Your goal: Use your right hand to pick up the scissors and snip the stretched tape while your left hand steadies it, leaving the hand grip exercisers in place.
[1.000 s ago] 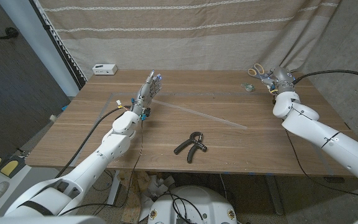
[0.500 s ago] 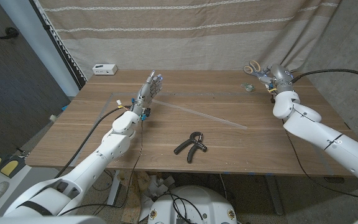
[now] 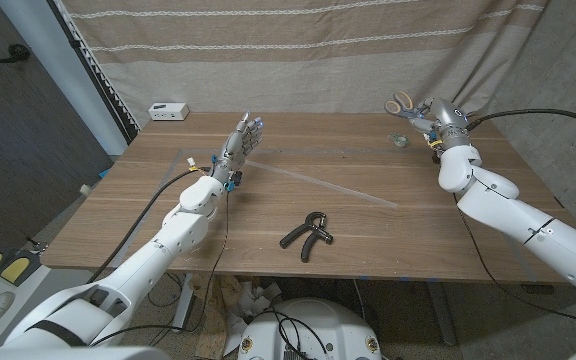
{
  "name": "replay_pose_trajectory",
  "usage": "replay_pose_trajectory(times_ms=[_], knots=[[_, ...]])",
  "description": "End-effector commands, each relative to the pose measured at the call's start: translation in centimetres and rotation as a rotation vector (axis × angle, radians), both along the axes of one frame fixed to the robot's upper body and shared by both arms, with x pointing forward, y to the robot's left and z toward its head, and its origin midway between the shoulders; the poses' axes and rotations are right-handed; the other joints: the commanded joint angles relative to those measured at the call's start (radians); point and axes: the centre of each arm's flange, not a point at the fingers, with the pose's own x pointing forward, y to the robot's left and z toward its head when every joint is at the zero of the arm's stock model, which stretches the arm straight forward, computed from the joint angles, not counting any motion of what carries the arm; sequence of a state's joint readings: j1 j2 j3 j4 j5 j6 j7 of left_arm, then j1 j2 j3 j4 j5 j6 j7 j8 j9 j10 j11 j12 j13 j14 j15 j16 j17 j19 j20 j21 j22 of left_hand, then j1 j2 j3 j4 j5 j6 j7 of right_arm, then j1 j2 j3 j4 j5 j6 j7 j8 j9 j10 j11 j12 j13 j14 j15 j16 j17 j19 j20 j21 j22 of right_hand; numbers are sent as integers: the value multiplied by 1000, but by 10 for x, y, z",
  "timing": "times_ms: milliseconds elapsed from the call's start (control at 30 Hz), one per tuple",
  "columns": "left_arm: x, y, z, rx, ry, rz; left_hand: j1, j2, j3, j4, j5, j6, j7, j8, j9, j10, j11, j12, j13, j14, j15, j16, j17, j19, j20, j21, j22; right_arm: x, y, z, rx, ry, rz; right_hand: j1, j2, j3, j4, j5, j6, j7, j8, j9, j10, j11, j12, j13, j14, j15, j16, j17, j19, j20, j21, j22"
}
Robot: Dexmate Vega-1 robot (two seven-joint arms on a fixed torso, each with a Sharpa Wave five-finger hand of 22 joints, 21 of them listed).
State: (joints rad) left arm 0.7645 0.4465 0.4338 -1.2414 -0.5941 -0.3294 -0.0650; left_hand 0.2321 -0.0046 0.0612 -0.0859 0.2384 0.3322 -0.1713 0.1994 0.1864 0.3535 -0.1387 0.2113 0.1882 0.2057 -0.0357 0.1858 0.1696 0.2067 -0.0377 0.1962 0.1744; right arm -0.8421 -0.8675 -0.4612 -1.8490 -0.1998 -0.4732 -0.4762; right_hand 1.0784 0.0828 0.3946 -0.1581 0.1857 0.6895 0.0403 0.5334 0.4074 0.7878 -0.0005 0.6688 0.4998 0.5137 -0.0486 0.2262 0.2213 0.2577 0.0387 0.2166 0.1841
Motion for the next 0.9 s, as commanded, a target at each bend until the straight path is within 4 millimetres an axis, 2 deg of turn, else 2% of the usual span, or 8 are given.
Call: replay_pose_trajectory(times_ms=[33,267,900], knots=[[1,1,0,-3,-2,-5,-7,-1,1,-8,-5,7,1,2,3,10,1,10,4,7,-101,1,6,-1,-49,-1,3,-4,8,1,-19,-44,19,18,21,-3,-2,8,116,-109,3,0,183,-186,7,6,0,-168,-1,4,3,-9,1,2],[2,1,-1,-8,0,-6,-9,-1,0,-8,-5,8,0,2,3,14,3,10,4,7,-101,1,6,-1,-50,-1,3,-6,11,-1,-25,-81,19,27,27,-8,-2,10,97,-112,-7,-6,171,-189,7,11,2,-170,5,10,5,-12,1,3],[3,2,-4,-14,1,-8,-11,-1,-1,-8,-5,9,0,2,3,17,3,9,4,7,-100,1,6,-1,-50,-1,3,-11,18,-3,-37,-170,74,41,33,-19,-2,11,105,-120,-8,-15,170,-192,8,13,-7,-174,8,20,5,-28,1,4]])
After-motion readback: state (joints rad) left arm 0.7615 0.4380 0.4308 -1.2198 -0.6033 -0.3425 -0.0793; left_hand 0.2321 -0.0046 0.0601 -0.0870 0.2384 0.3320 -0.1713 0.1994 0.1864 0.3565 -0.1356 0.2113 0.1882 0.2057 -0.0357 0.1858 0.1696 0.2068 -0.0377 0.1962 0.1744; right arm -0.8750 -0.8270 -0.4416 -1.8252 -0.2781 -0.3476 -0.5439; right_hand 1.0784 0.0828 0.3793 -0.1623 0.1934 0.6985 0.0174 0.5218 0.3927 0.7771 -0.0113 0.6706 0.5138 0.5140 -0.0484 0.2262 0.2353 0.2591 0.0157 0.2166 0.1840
